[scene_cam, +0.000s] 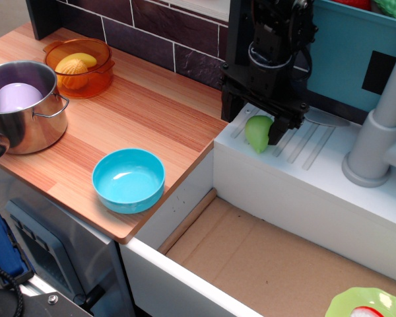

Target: Put pear in bowl

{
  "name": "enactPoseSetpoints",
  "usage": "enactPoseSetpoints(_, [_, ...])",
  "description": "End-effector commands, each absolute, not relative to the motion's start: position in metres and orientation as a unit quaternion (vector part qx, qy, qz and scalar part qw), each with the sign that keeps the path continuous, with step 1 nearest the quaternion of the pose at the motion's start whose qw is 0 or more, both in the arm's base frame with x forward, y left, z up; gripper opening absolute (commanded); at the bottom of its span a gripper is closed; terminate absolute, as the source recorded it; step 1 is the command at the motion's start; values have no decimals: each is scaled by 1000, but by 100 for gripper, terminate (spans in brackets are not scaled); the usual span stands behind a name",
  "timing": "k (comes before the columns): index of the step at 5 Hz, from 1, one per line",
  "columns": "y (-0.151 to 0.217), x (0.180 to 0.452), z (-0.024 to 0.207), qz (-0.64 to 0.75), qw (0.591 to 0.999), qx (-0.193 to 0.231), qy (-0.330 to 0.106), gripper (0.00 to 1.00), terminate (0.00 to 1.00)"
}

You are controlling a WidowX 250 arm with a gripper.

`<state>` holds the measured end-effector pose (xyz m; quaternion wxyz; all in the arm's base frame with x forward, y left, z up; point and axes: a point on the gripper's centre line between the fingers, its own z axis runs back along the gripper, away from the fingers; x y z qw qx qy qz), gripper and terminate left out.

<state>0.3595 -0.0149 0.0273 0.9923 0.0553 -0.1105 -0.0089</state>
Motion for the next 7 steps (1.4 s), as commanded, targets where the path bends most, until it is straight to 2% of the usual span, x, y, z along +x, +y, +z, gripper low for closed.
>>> enactPoseSetpoints(1, [-14, 383, 33, -5, 988, 42, -151, 100, 0])
enactPoseSetpoints(2, [-21, 382, 22, 3, 987, 45, -154, 0, 0])
enactPoseSetpoints(4, [-21, 371, 37, -4, 990, 57, -132, 0, 0])
enactPoseSetpoints(5, [-17, 359, 59, -12, 992, 65, -104, 0, 0])
enactPoseSetpoints(6, [-7, 337, 73, -26, 994, 67, -82, 0, 0])
enactPoseSetpoints(7, [9, 312, 77, -42, 995, 63, -69, 0, 0])
